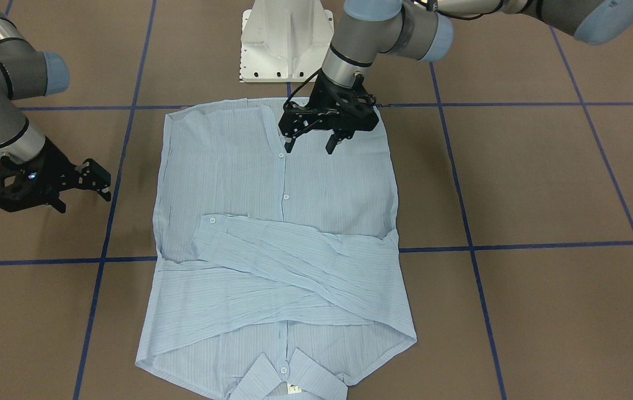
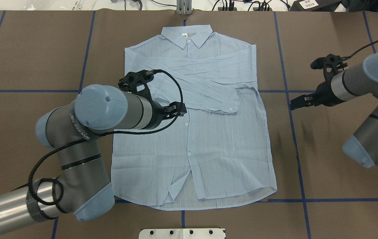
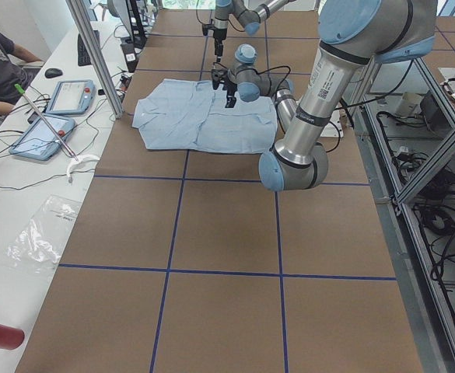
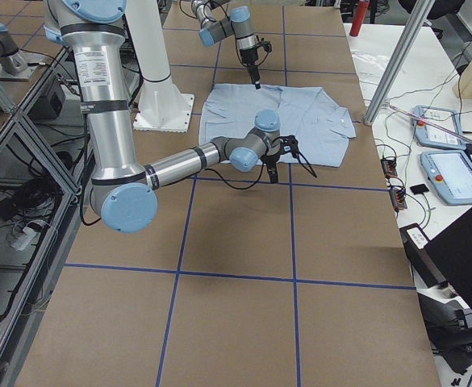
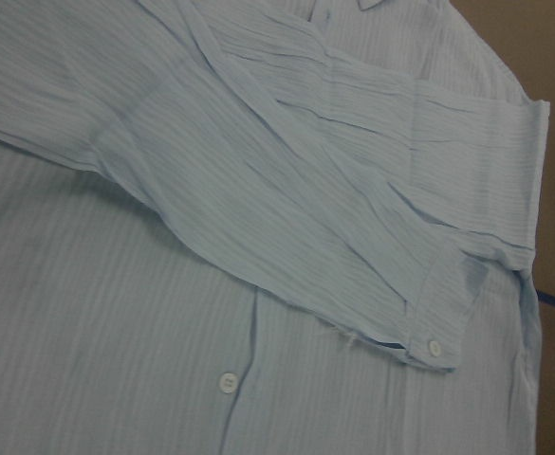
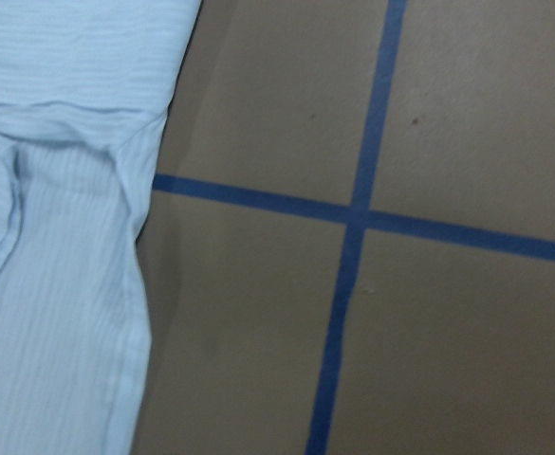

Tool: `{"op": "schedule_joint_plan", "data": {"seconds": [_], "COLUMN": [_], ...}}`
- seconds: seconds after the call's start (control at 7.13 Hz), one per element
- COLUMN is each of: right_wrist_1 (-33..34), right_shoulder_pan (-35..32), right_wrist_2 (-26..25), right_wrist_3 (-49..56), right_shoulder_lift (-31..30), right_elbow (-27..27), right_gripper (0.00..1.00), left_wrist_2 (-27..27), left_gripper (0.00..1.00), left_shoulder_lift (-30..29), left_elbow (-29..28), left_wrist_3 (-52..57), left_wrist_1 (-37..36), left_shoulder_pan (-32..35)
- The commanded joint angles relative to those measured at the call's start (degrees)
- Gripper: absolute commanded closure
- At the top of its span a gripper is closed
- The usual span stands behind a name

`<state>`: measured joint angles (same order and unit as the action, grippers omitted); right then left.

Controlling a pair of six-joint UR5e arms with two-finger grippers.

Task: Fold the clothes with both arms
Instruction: 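Fold the sleeve across the chest with the left gripper and release, then move both grippers down to the shirt hem corners nearest the robot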

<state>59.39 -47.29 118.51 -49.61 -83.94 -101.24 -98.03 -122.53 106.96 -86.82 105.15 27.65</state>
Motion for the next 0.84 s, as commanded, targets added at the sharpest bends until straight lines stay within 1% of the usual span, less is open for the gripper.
{"op": "schedule_joint_plan", "data": {"seconds": [0.0,0.14,0.28,0.42,0.56,0.7], "right_wrist_1": [-2.3,-1.4,-1.1,0.0,3.2,4.1], "right_shoulder_pan": [9.0,13.5,20.5,26.8,30.5,31.4], "right_wrist_2": [-6.3,-8.6,-14.3,-20.5,-22.7,-22.4], "right_wrist_3": [-10.0,-14.9,-22.5,-23.9,-26.7,-27.7], "right_shoulder_lift": [-4.8,-6.2,-7.3,-9.0,-8.8,-8.8], "right_elbow": [-8.1,-11.4,-13.6,-14.6,-14.7,-14.8], "right_gripper": [0.0,0.0,0.0,0.0,0.01,0.02], "left_wrist_2": [-0.5,-0.9,-0.8,-0.8,-0.8,-0.8], "left_gripper": [0.0,0.0,0.0,0.0,0.01,0.01], "left_shoulder_lift": [7.8,9.9,10.3,11.1,11.4,11.3], "left_elbow": [9.1,10.7,11.3,12.1,12.8,12.8], "left_wrist_3": [2.7,2.8,2.8,2.7,2.7,2.6], "left_wrist_1": [-3.5,-3.5,-3.5,-3.6,-3.6,-3.6], "left_shoulder_pan": [0.3,0.2,0.4,0.4,0.4,0.4]}}
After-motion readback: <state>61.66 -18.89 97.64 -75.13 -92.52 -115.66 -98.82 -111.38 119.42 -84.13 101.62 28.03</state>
